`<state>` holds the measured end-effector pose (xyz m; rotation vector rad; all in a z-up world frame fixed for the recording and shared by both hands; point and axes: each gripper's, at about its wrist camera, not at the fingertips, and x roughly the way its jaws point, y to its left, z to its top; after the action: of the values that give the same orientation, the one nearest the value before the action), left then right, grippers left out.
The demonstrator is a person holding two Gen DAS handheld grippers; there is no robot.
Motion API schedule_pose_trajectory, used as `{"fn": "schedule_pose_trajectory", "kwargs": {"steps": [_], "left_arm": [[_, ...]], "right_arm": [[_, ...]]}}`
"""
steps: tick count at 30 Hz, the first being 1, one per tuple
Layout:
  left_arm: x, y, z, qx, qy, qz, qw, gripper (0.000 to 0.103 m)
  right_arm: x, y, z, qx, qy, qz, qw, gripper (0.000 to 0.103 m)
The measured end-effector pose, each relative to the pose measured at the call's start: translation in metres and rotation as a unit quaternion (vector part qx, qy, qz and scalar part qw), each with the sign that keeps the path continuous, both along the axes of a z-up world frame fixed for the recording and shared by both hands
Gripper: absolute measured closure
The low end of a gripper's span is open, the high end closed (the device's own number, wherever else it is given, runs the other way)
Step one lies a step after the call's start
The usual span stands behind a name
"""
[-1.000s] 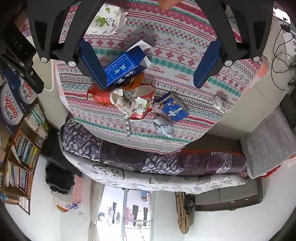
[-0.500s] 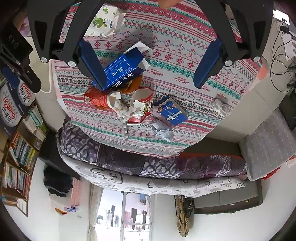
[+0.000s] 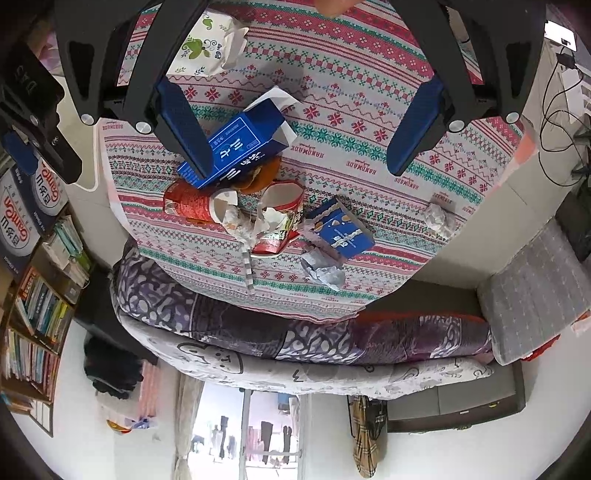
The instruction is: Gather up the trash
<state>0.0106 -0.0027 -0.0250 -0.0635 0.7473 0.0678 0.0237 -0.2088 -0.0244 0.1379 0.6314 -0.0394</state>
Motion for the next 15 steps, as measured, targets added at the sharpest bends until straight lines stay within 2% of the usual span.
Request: {"fn": "schedule_pose_trajectory", "kwargs": {"steps": [15], "left_arm": [[0.0011,-0.0005,-0.0026,0.003,0.002,0.000,1.0000,0.011]], "right_arm": [[0.0003,0.0004,-0.0014,0.000,0.001,-0.001,1.000,0.007]]}}
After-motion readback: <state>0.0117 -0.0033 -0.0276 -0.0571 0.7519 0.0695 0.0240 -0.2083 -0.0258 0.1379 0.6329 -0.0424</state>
